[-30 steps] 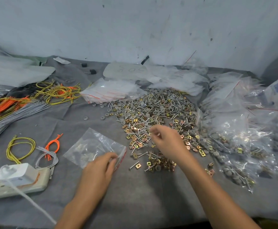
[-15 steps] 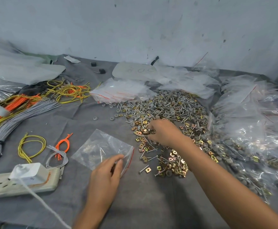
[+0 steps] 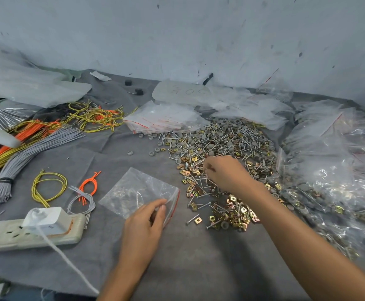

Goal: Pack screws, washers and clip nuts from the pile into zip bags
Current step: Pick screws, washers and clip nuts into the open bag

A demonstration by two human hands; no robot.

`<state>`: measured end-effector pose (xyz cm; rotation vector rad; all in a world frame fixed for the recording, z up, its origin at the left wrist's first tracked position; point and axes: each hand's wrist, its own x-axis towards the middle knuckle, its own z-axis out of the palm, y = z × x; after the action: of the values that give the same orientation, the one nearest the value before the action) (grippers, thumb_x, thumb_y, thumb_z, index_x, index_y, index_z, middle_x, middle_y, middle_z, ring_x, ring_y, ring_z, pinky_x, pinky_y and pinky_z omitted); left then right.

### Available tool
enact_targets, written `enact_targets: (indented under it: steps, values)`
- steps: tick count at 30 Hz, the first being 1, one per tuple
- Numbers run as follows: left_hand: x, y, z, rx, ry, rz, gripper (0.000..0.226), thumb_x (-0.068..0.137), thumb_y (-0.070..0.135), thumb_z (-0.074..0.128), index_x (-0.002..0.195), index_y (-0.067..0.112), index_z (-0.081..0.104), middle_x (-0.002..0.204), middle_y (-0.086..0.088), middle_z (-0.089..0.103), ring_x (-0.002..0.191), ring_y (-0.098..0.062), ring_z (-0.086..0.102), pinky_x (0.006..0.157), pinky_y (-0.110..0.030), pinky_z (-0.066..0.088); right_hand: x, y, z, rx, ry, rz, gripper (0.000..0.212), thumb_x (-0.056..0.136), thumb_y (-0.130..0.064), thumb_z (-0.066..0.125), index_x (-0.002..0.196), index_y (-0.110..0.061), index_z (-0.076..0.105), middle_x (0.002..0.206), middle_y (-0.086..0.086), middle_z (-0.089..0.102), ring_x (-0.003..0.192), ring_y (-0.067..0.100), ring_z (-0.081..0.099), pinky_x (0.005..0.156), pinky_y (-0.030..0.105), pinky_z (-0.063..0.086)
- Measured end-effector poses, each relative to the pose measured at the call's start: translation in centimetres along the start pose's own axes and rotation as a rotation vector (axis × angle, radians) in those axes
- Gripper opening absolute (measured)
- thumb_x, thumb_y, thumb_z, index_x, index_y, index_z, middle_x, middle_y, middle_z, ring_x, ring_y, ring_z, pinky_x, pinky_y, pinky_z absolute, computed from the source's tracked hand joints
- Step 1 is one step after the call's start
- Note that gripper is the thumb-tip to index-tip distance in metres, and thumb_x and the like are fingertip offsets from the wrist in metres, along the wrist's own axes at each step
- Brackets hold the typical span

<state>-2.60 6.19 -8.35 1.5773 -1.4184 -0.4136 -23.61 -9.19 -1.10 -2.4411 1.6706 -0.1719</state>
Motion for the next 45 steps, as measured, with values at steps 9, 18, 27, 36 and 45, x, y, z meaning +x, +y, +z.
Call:
enact_targets:
  steps: [9, 18, 27, 36, 45]
  values:
    - [0.6, 0.0, 0.4, -0.015, -0.036, -0.058, 0.016, 0.094, 0.022, 0.069, 0.106, 0.029, 0.077, 0.07, 0.035, 0.06, 0.062, 0.01, 0.054, 0.062, -0.006, 0.038, -2.4, 1.9, -1.3, 0.641, 0.091, 0.138, 0.009, 0.096, -0.031, 0.067, 0.098, -0.033, 0.075, 0.075, -0.013, 0.068, 0.052, 0.0, 0.049, 0.051, 0.018, 0.04]
    - [0.8, -0.3, 1.0, -0.049, -0.001, -0.07, 0.017, 0.094, 0.022, 0.067, 0.108, 0.028, 0.076, 0.069, 0.031, 0.063, 0.064, 0.01, 0.056, 0.062, -0.005, 0.039, -6.0, -0.8, -1.1, 1.071, 0.037, 0.144, 0.005, 0.089, -0.011, 0.074, 0.093, -0.014, 0.074, 0.08, 0.002, 0.076, 0.07, 0.017, 0.07, 0.077, 0.04, 0.063]
    - [0.3, -0.4, 0.9, -0.152, 0.029, 0.003, 0.018, 0.094, 0.031, 0.062, 0.105, 0.041, 0.07, 0.097, 0.032, 0.07, 0.087, 0.01, 0.066, 0.074, -0.005, 0.045, -7.7, -8.7, 5.7, 0.644, 0.198, -0.029, 0.014, 0.092, -0.03, 0.07, 0.103, -0.028, 0.078, 0.079, -0.013, 0.057, 0.076, 0.005, 0.059, 0.07, 0.026, 0.047]
    - [0.2, -0.5, 1.3, -0.176, 0.046, -0.05, 0.021, 0.092, 0.02, 0.069, 0.107, 0.032, 0.075, 0.09, 0.032, 0.07, 0.078, 0.007, 0.066, 0.07, -0.004, 0.045, -5.7, -2.8, 2.5, 0.491, 0.351, -0.036, 0.013, 0.095, -0.027, 0.063, 0.101, -0.028, 0.074, 0.087, -0.014, 0.065, 0.069, -0.003, 0.053, 0.071, 0.025, 0.049]
    - [0.2, -0.6, 1.3, -0.186, 0.024, -0.082, 0.023, 0.092, 0.022, 0.069, 0.103, 0.041, 0.074, 0.089, 0.031, 0.07, 0.08, 0.003, 0.067, 0.071, -0.008, 0.047, -0.5, 6.8, -1.0, -0.024, -0.117, 0.176, 0.031, 0.097, -0.007, 0.051, 0.117, -0.024, 0.067, 0.116, -0.003, 0.069, 0.098, 0.018, 0.066, 0.089, 0.043, 0.058]
